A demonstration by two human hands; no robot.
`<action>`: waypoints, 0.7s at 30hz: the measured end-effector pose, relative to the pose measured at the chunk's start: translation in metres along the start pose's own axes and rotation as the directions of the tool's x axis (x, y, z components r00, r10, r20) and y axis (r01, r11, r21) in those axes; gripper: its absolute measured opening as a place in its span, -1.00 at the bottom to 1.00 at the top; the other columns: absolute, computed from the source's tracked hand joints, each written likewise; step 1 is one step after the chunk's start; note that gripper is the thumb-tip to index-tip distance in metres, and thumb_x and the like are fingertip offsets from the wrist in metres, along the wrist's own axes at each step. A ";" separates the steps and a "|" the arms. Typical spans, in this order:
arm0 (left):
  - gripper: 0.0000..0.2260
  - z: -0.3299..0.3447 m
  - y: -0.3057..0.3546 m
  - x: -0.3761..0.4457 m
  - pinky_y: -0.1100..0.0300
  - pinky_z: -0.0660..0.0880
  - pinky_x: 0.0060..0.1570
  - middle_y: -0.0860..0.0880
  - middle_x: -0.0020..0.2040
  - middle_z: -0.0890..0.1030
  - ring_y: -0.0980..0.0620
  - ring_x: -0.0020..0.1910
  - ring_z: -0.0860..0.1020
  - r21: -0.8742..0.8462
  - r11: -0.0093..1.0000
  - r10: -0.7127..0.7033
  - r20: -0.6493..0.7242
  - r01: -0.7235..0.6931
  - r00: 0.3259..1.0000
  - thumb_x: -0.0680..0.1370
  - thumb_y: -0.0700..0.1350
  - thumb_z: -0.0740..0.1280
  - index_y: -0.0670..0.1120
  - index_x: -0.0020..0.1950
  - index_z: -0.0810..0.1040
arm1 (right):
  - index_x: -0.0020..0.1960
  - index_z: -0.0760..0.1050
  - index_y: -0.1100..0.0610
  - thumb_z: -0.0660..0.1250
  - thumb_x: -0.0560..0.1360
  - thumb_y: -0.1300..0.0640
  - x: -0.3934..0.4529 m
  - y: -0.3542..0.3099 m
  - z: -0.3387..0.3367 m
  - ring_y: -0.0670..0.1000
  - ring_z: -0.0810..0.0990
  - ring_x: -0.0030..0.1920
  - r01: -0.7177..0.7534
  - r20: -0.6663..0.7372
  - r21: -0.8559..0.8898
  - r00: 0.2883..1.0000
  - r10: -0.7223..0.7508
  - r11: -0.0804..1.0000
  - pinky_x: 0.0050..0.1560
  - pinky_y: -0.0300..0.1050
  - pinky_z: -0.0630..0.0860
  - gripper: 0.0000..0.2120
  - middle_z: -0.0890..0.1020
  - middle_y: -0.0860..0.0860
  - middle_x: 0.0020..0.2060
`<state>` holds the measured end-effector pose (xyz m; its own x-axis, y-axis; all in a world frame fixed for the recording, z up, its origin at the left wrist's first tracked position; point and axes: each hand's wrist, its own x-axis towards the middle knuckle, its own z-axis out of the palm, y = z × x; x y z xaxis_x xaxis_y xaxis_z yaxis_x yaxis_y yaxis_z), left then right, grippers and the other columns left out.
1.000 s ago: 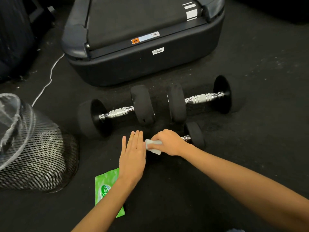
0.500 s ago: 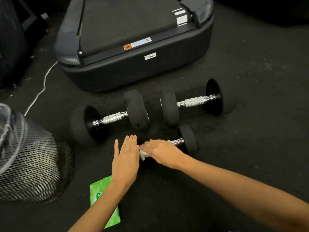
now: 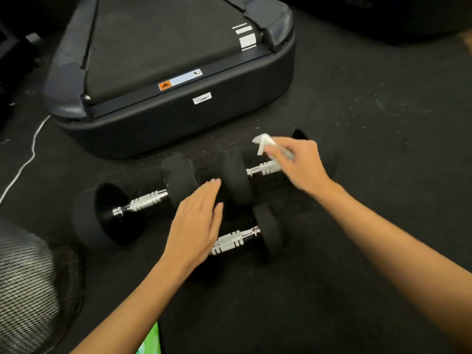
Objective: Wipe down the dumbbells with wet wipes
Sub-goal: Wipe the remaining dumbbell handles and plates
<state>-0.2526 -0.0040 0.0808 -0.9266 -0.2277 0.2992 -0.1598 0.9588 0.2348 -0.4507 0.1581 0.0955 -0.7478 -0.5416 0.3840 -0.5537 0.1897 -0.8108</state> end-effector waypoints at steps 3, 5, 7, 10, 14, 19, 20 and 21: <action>-0.45 0.010 0.007 0.049 0.07 0.18 0.49 -0.09 0.58 0.19 0.00 0.56 0.15 0.058 0.998 0.021 0.077 -0.026 0.997 0.67 0.08 0.08 -0.15 0.60 0.11 | 0.28 0.55 0.14 0.21 0.62 0.08 0.025 0.049 0.010 -0.03 0.60 0.15 -0.056 0.109 -0.149 0.991 0.073 0.987 0.21 -0.17 0.44 -0.70 0.65 0.06 0.16; -0.37 0.020 0.005 0.077 0.02 0.07 0.54 -0.07 0.62 0.00 0.00 0.60 -0.02 0.130 0.991 0.006 0.187 -0.031 0.982 0.66 0.15 0.03 -0.14 0.62 -0.05 | 0.39 0.43 0.19 0.13 0.65 0.12 0.029 0.072 0.026 0.06 0.49 0.33 -0.013 0.291 -0.255 0.953 0.090 0.967 0.43 -0.12 0.23 -0.65 0.53 0.08 0.32; -0.33 0.033 0.000 0.092 -0.05 0.00 0.55 -0.06 0.63 -0.11 0.01 0.60 -0.12 0.212 0.977 -0.021 0.281 -0.041 0.960 0.64 0.20 -0.04 -0.14 0.61 -0.14 | 0.40 0.42 0.19 0.12 0.65 0.13 0.025 0.085 0.042 0.06 0.49 0.33 0.082 0.418 -0.345 0.905 0.075 0.935 0.49 -0.07 0.11 -0.64 0.55 0.08 0.30; -0.33 0.047 -0.006 0.095 -0.06 -0.07 0.56 -0.06 0.62 -0.16 0.01 0.59 -0.18 0.222 0.975 -0.057 0.331 -0.019 0.942 0.64 0.19 -0.05 -0.14 0.60 -0.20 | 0.34 0.49 0.18 0.17 0.61 0.13 0.017 0.093 0.051 0.03 0.54 0.26 0.222 0.416 -0.356 0.908 -0.060 0.908 0.48 -0.05 0.15 -0.66 0.62 0.06 0.20; -0.34 0.051 -0.008 0.093 -0.06 -0.12 0.56 -0.04 0.63 -0.14 0.03 0.59 -0.18 0.203 0.979 -0.054 0.309 -0.010 0.949 0.65 0.18 -0.02 -0.12 0.61 -0.20 | 0.33 0.50 0.20 0.14 0.57 0.09 0.005 0.107 0.048 0.06 0.49 0.31 0.481 0.417 -0.407 0.854 -0.311 0.777 0.43 -0.07 0.28 -0.60 0.57 0.09 0.27; -0.34 0.050 -0.006 0.092 -0.07 -0.14 0.55 -0.06 0.63 -0.12 0.00 0.59 -0.18 0.194 0.981 -0.043 0.315 -0.020 0.948 0.63 0.17 -0.06 -0.14 0.61 -0.19 | 0.05 0.60 0.08 0.18 0.61 -0.03 0.031 0.085 0.065 0.04 0.63 -0.09 0.308 0.399 -0.557 0.914 -0.077 0.771 -0.05 -0.02 0.51 -0.73 0.66 -0.01 -0.12; -0.33 0.049 -0.007 0.093 -0.08 -0.15 0.55 -0.07 0.63 -0.12 0.00 0.60 -0.17 0.202 0.979 -0.041 0.317 -0.025 0.948 0.62 0.18 -0.09 -0.14 0.61 -0.18 | -0.02 0.60 0.07 0.17 0.61 -0.04 0.036 0.081 0.067 0.02 0.62 -0.15 0.259 0.392 -0.577 0.920 -0.015 0.775 -0.12 -0.04 0.51 -0.72 0.65 -0.02 -0.19; -0.32 0.048 -0.008 0.093 -0.08 -0.15 0.55 -0.07 0.63 -0.11 0.00 0.60 -0.17 0.207 0.978 -0.039 0.317 -0.029 0.948 0.61 0.20 -0.11 -0.15 0.61 -0.18 | -0.07 0.60 0.07 0.15 0.62 -0.06 0.038 0.081 0.068 0.01 0.61 -0.19 0.220 0.375 -0.579 0.927 0.017 0.785 -0.14 -0.04 0.51 -0.69 0.64 -0.03 -0.23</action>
<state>-0.3544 -0.0243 0.0624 -0.9797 -0.1996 -0.0184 -0.2001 0.9793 0.0293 -0.4987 0.0974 0.0143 -0.5648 -0.8062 0.1762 -0.8114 0.5036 -0.2967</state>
